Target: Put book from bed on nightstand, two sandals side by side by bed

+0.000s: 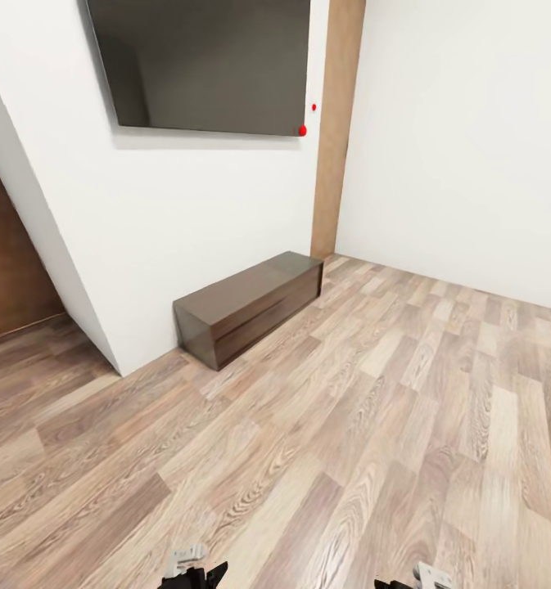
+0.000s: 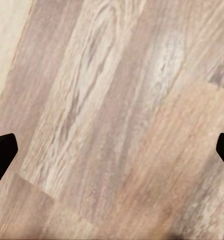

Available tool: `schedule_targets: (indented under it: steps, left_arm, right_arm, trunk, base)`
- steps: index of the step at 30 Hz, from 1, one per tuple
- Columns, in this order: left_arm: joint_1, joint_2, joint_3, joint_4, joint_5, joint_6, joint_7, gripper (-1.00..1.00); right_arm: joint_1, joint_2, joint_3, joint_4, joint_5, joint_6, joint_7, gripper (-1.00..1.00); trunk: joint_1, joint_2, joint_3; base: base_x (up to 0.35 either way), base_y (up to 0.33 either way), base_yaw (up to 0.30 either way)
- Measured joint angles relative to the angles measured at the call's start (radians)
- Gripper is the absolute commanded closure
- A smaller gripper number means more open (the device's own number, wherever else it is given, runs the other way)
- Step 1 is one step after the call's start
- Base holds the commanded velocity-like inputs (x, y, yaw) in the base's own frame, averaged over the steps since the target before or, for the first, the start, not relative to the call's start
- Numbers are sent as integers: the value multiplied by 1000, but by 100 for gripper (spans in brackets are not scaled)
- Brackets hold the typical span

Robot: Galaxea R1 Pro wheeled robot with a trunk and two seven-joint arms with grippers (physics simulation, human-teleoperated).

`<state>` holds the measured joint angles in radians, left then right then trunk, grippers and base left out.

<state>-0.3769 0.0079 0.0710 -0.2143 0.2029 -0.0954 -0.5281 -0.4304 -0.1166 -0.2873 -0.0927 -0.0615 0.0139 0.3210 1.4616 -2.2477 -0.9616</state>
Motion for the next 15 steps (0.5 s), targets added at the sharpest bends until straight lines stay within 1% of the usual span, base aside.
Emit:
schedule_targets:
  steps: [15]
  left_arm:
    - [0, 0, 0, 0, 0, 0, -1, -100]
  right_arm:
    - [0, 0, 0, 0, 0, 0, 0, -100]
  trunk:
    - [0, 0, 0]
  base:
    - [334, 0, -270]
